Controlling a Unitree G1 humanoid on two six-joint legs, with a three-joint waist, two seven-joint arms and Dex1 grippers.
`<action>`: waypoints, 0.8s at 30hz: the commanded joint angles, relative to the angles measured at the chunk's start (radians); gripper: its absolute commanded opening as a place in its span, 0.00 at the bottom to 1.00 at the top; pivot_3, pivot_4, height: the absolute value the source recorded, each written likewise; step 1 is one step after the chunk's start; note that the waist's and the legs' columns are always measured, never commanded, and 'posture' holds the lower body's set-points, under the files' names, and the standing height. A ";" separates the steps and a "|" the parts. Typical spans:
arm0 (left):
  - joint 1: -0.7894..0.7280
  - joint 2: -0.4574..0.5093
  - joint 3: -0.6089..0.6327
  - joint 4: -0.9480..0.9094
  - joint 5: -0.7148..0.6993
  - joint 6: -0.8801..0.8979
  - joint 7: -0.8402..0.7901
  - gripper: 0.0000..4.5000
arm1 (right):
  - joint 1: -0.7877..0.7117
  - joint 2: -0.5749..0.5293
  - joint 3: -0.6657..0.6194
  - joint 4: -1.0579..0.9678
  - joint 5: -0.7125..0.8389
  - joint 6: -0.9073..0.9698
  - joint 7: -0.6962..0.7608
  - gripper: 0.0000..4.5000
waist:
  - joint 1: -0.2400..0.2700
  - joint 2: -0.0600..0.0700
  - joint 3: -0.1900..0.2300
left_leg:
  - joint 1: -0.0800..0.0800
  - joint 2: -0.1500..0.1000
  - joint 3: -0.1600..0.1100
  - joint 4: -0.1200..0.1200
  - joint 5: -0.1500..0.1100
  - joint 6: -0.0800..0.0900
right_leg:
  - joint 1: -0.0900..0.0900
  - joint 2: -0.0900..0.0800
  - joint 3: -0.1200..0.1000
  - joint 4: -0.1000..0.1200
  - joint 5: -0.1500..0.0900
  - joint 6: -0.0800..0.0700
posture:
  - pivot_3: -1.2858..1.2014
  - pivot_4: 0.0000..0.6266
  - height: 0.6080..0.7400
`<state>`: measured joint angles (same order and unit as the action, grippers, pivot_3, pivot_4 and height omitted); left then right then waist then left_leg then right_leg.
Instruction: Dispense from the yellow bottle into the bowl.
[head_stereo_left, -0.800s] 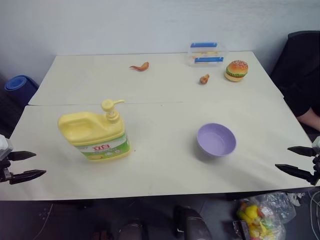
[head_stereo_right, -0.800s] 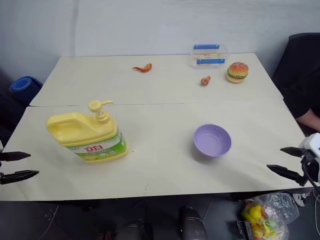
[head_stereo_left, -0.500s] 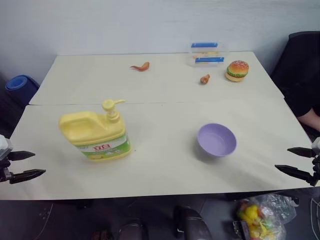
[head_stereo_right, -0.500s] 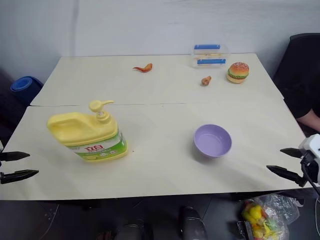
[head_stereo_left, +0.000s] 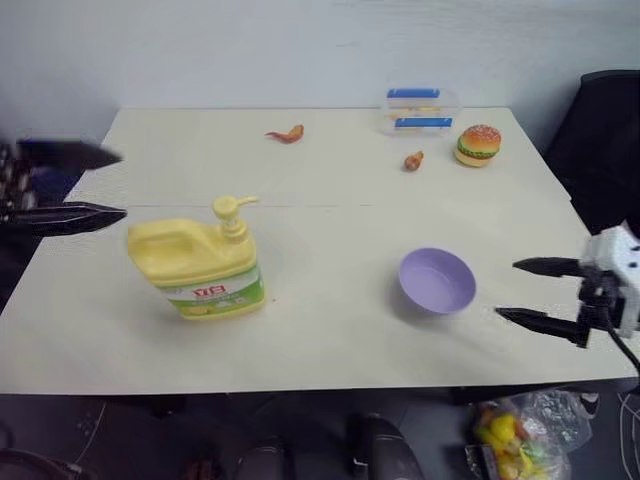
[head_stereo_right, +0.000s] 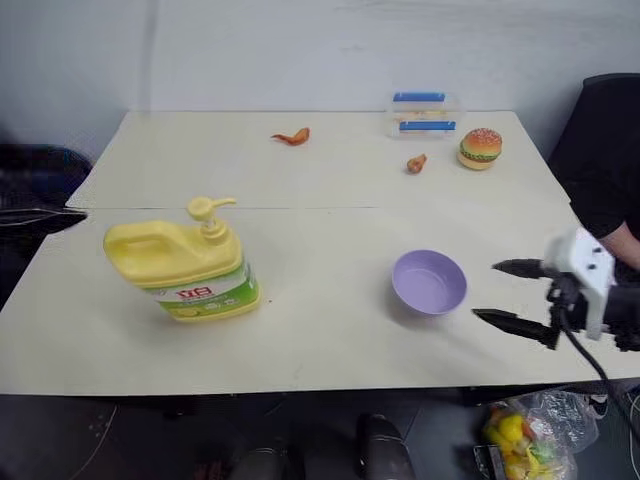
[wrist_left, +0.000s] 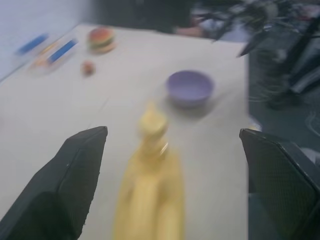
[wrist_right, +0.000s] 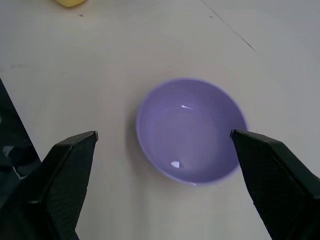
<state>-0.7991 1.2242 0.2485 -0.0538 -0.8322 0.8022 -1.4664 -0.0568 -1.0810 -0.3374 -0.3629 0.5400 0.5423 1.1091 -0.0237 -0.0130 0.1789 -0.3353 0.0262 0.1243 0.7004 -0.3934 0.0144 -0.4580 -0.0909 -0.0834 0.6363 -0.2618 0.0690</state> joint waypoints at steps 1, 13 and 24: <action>-0.030 -0.032 -0.118 -0.164 -0.040 0.023 -0.052 1.00 | -0.068 0.028 0.129 -0.069 -0.042 0.037 -0.075 0.99 | 0.000 0.000 0.000 | 0.000 0.000 0.000 0.000 0.000 0.000 | 0.000 0.000 0.001 0.000 0.000 0.000 | 0.52 0.24 1.00; -0.060 -0.134 -0.360 -0.210 0.118 -0.180 -0.133 1.00 | -0.173 0.202 0.420 0.122 -0.280 -0.085 -0.196 0.95 | 0.001 -0.001 0.000 | -0.001 0.002 0.002 0.003 0.000 -0.004 | -0.002 0.013 0.007 -0.001 0.000 -0.001 | 0.52 0.24 1.00; -0.092 -0.163 -0.352 -0.195 0.089 -0.154 -0.102 1.00 | -0.211 0.289 0.464 0.288 -0.383 -0.186 -0.211 0.47 | 0.001 0.000 0.000 | -0.001 0.003 0.001 0.004 0.000 -0.004 | -0.002 0.013 0.007 0.000 0.000 -0.001 | 0.52 0.24 1.00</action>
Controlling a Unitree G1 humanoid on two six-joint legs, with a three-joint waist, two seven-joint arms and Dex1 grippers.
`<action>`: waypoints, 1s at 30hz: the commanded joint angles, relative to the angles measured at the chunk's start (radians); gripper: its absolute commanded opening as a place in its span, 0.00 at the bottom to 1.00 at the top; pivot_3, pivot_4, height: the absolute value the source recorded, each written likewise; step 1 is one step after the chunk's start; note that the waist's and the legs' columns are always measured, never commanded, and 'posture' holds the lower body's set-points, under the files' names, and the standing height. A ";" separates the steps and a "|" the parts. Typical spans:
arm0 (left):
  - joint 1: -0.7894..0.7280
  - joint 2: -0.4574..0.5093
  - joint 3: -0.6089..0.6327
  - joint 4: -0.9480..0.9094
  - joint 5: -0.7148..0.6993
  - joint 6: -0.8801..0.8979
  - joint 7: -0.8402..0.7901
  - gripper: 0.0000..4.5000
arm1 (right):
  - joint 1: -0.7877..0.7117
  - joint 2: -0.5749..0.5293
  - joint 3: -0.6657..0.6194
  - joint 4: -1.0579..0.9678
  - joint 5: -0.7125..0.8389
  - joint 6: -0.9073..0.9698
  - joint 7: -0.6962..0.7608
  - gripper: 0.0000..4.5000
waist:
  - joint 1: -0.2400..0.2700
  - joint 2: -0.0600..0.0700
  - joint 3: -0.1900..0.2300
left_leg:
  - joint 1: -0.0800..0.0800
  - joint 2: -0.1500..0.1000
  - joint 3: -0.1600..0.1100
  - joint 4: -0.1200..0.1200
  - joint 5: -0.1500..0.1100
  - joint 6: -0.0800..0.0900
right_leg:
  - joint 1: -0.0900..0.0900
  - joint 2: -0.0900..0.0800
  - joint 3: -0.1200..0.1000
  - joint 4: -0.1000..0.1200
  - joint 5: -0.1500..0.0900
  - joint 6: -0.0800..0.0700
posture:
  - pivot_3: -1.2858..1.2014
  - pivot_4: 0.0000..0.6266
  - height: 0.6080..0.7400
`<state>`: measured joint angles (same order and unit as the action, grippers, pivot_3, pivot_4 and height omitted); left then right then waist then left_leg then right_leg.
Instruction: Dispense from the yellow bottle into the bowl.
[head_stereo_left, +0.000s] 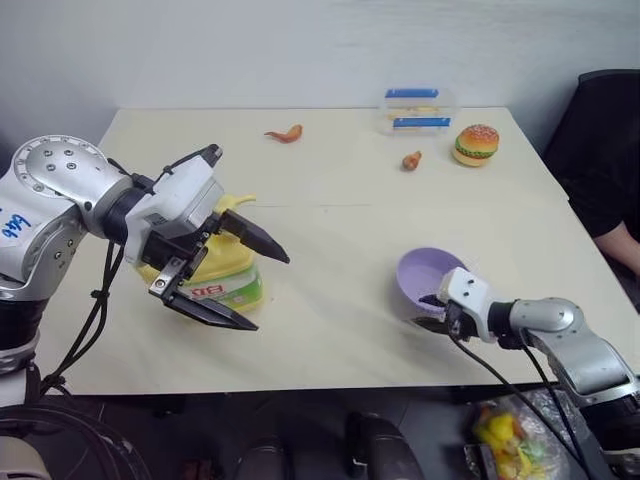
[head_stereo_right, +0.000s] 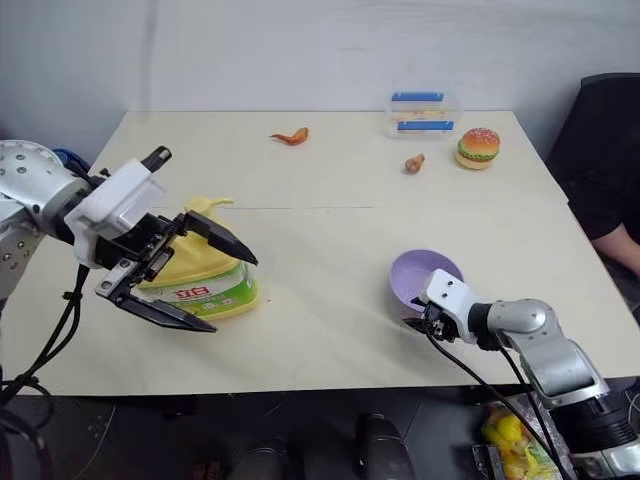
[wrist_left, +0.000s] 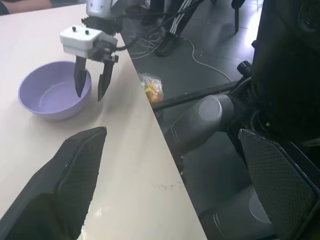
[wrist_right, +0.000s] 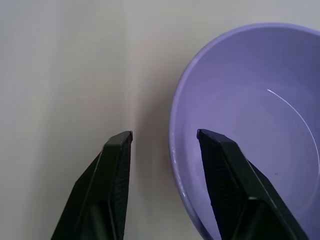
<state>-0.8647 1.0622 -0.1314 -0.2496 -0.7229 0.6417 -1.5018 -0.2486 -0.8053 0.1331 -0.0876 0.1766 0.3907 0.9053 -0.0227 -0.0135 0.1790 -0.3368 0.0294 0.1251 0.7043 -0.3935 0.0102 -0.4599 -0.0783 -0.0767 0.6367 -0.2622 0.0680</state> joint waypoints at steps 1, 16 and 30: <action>-0.027 -0.003 0.027 0.000 -0.018 0.006 -0.065 1.00 | -0.024 0.018 -0.007 0.021 -0.024 -0.040 -0.011 0.44 | -0.001 0.000 0.000 | 0.000 0.000 0.000 0.000 0.000 0.000 | 0.000 0.000 0.000 0.000 0.000 0.000 | 0.52 0.24 1.00; -0.134 -0.083 0.136 0.172 0.002 0.048 0.108 1.00 | -0.173 0.002 0.008 -0.047 -0.047 -0.050 0.076 0.01 | -0.003 0.000 0.000 | -0.001 0.001 -0.001 0.003 0.000 0.000 | 0.000 0.000 0.000 0.001 0.000 0.000 | 0.52 0.24 1.00; -0.218 -0.027 0.163 0.560 0.185 -0.073 0.043 0.55 | -0.717 0.223 0.276 0.175 -0.125 -0.043 0.292 0.00 | -0.003 0.001 0.001 | -0.004 0.000 -0.002 0.004 -0.001 -0.001 | -0.003 0.000 -0.004 0.004 -0.001 -0.002 | 0.52 0.24 1.00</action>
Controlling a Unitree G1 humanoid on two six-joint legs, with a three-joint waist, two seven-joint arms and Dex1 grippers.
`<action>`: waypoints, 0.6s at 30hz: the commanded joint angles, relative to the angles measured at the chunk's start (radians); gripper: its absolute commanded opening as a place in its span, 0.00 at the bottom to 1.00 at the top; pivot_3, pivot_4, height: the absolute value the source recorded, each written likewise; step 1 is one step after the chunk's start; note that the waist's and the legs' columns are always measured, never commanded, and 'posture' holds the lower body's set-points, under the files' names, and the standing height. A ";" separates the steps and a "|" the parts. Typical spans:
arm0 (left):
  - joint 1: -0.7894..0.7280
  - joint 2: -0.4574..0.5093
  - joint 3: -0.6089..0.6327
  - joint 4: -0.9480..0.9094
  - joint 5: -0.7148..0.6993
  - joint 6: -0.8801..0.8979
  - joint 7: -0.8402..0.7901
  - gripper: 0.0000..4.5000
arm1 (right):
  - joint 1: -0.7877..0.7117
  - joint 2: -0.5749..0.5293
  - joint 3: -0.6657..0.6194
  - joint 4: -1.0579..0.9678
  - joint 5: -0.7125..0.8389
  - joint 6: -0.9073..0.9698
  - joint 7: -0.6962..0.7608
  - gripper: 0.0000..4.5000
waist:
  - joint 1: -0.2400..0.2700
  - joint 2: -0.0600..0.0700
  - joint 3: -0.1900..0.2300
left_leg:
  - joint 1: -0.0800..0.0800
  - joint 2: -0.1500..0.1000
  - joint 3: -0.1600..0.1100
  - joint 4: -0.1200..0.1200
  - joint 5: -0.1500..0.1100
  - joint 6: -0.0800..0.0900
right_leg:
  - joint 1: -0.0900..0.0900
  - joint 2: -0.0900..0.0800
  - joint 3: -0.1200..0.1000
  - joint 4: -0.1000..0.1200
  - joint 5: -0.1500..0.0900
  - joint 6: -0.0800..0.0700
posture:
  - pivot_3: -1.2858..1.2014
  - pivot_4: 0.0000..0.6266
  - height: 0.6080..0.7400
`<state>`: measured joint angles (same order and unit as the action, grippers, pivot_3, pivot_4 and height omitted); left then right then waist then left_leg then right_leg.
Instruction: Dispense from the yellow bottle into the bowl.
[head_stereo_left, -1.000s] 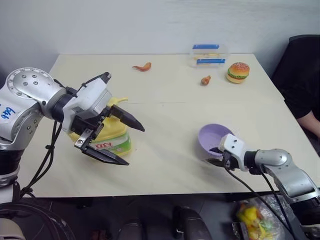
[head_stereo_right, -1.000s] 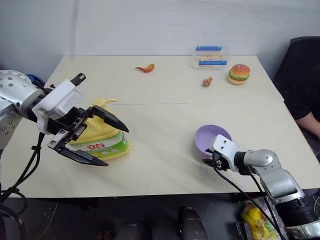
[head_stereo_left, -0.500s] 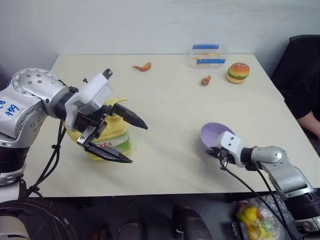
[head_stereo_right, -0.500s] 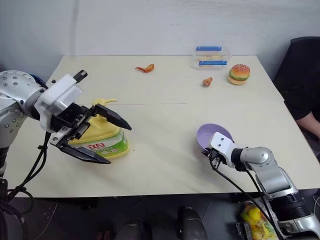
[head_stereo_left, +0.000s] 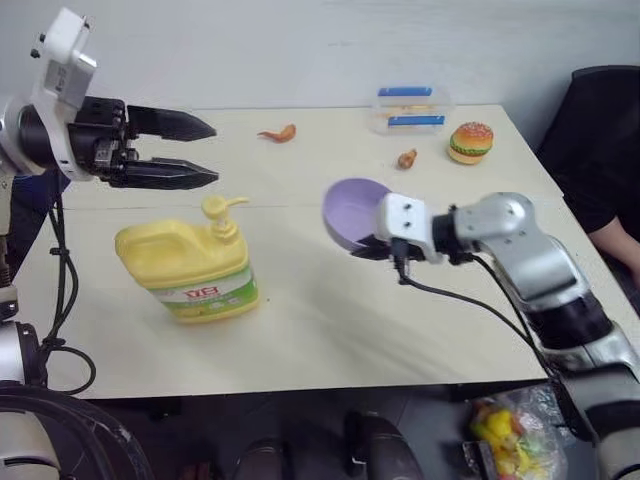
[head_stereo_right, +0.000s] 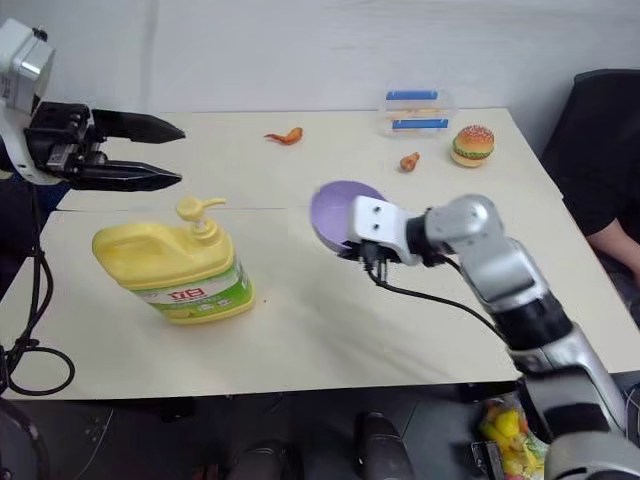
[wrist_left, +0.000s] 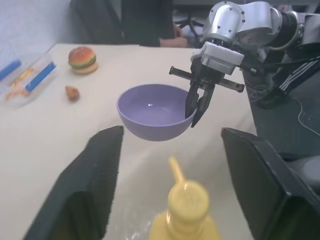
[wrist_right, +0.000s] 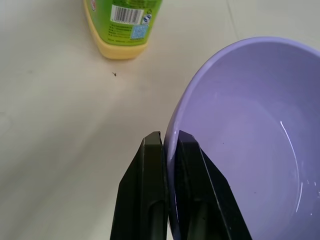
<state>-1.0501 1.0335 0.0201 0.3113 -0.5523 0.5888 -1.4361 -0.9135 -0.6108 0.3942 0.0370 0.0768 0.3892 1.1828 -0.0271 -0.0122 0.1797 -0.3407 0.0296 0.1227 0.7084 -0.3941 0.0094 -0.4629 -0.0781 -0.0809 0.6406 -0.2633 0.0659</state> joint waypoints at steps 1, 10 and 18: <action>-0.034 -0.004 0.010 -0.004 0.016 -0.018 -0.029 0.49 | -0.075 0.049 0.024 0.083 -0.034 -0.053 0.018 0.00 | 0.000 0.000 0.000 | -0.003 0.001 0.000 0.002 0.000 0.000 | -0.001 -0.001 -0.002 0.000 0.000 0.000 | 0.52 0.24 1.00; -0.013 -0.057 -0.032 -0.024 0.086 -0.066 -0.037 0.00 | -0.221 0.177 0.051 0.280 -0.088 -0.151 0.052 0.00 | -0.006 0.000 0.000 | -0.014 0.001 -0.004 0.011 -0.001 0.002 | -0.005 -0.003 -0.010 0.001 0.001 0.002 | 0.52 0.24 1.00; 0.033 -0.068 -0.043 -0.040 0.137 -0.120 -0.059 0.00 | -0.275 0.191 0.040 0.226 -0.074 -0.125 0.126 0.00 | -0.010 0.000 0.000 | -0.014 0.002 -0.005 0.011 -0.001 0.001 | -0.005 -0.003 -0.010 0.001 0.001 0.001 | 0.52 0.24 1.00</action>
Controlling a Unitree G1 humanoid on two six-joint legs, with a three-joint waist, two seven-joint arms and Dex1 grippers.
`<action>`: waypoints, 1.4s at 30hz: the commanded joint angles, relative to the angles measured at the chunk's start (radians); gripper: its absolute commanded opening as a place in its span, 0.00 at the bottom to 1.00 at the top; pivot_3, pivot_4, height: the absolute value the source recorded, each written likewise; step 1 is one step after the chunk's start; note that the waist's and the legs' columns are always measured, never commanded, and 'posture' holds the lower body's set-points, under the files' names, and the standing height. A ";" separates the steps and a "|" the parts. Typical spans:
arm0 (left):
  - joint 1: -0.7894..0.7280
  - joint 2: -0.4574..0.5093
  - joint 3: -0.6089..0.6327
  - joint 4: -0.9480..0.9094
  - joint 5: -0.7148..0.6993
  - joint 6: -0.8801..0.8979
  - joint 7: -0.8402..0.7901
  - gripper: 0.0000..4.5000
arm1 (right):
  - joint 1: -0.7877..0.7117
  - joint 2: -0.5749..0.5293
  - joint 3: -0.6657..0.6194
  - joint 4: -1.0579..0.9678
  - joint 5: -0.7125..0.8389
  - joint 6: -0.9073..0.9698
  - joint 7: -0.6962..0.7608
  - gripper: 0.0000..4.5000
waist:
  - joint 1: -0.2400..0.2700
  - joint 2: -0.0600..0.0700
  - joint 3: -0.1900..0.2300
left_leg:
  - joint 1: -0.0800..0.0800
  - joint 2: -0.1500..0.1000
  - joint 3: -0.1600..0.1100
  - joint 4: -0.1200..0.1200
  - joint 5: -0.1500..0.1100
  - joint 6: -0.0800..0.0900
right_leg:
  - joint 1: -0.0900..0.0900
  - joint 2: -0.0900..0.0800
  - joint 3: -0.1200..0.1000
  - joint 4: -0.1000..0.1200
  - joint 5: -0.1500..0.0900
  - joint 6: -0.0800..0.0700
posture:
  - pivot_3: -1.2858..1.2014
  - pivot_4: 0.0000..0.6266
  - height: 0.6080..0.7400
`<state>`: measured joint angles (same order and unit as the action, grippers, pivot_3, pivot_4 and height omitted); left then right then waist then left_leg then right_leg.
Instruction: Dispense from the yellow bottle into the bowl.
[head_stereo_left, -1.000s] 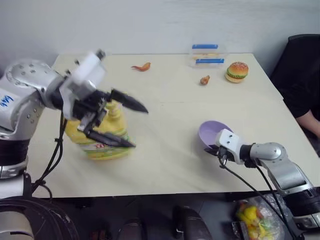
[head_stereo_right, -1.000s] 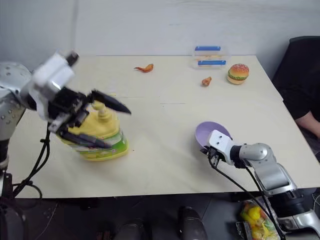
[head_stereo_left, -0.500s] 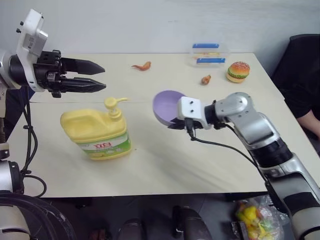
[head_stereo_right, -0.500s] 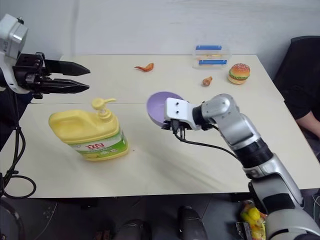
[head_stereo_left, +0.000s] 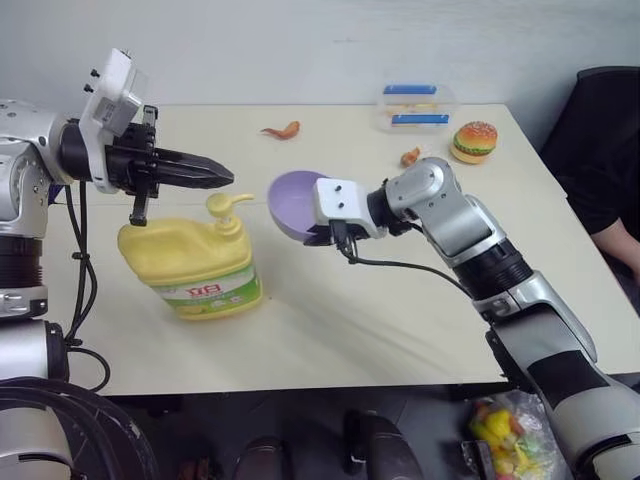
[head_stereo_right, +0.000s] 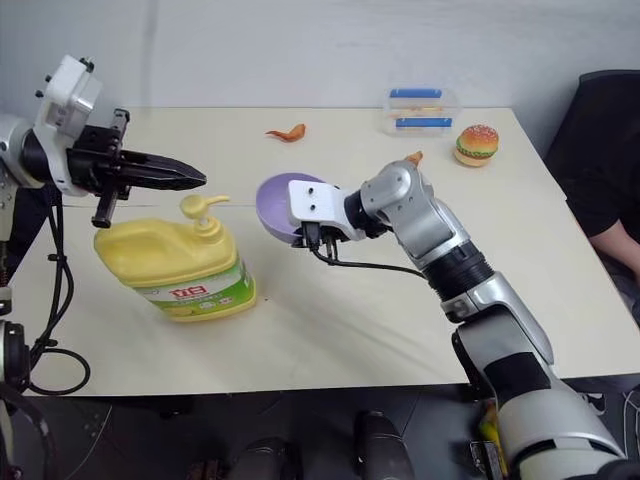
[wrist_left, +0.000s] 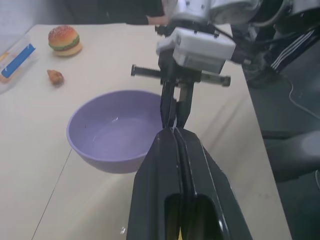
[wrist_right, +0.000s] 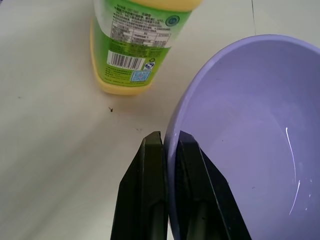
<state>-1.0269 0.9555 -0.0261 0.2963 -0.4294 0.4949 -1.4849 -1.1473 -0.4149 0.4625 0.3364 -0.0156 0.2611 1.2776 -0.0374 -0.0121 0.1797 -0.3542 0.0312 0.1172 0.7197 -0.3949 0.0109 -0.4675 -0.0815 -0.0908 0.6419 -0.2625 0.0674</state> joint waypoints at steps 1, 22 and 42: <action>0.014 0.009 0.007 -0.029 0.014 -0.026 -0.012 0.00 | -0.045 -0.009 -0.031 -0.093 0.025 0.015 0.046 0.00 | 0.000 0.000 0.000 | 0.000 0.000 0.000 0.000 0.000 0.000 | 0.000 0.000 0.000 0.000 0.000 0.000 | 0.52 0.24 1.00; 0.109 -0.025 -0.043 -0.038 0.108 -0.147 0.026 0.00 | -0.098 -0.051 -0.042 -0.226 0.058 0.082 0.151 0.00 | 0.006 0.001 0.000 | 0.002 0.000 -0.009 0.001 0.000 0.000 | 0.003 -0.002 -0.001 0.002 0.000 0.000 | 0.52 0.24 1.00; 0.246 -0.039 -0.038 -0.088 0.098 -0.098 0.042 0.00 | -0.100 -0.050 -0.033 -0.257 0.057 0.096 0.151 0.00 | 0.008 0.009 -0.006 | 0.006 -0.001 -0.010 0.001 0.000 0.000 | 0.007 -0.004 -0.001 0.002 0.000 0.000 | 0.52 0.24 1.00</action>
<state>-0.8626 0.9201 0.0353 0.1844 -0.3957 0.3608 -1.4273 -1.2106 -0.4685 0.4623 0.1111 0.0276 0.3696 1.4362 -0.0294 -0.0032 0.1734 -0.3479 0.0306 0.1076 0.7207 -0.3950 0.0110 -0.4598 -0.0853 -0.0919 0.6443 -0.2625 0.0674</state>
